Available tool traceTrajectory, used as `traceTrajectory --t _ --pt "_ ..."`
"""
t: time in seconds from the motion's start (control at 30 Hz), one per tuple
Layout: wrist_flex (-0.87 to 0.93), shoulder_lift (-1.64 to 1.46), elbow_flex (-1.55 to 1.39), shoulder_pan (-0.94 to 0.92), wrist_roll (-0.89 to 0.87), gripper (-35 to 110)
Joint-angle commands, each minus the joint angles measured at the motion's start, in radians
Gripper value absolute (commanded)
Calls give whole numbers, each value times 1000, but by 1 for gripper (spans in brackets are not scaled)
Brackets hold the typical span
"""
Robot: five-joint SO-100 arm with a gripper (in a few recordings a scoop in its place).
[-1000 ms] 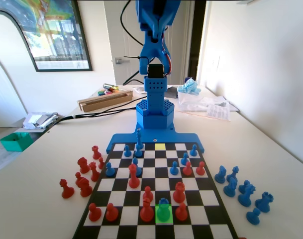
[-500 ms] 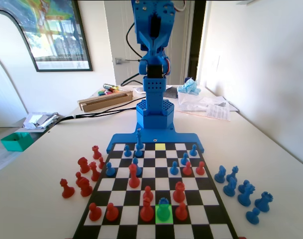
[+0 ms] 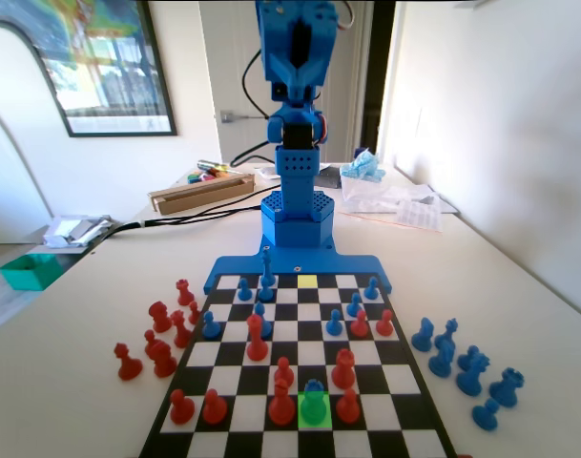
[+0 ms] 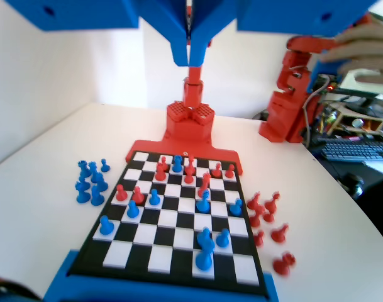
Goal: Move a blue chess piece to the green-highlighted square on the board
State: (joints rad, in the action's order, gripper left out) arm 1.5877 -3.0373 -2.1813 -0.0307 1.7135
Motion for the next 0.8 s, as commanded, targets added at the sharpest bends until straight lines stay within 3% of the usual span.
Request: traceTrajectory --t 0.0,0.77 --pt "-18 -18 -3 11 14 1" --pt "-17 -18 -3 5 14 1"
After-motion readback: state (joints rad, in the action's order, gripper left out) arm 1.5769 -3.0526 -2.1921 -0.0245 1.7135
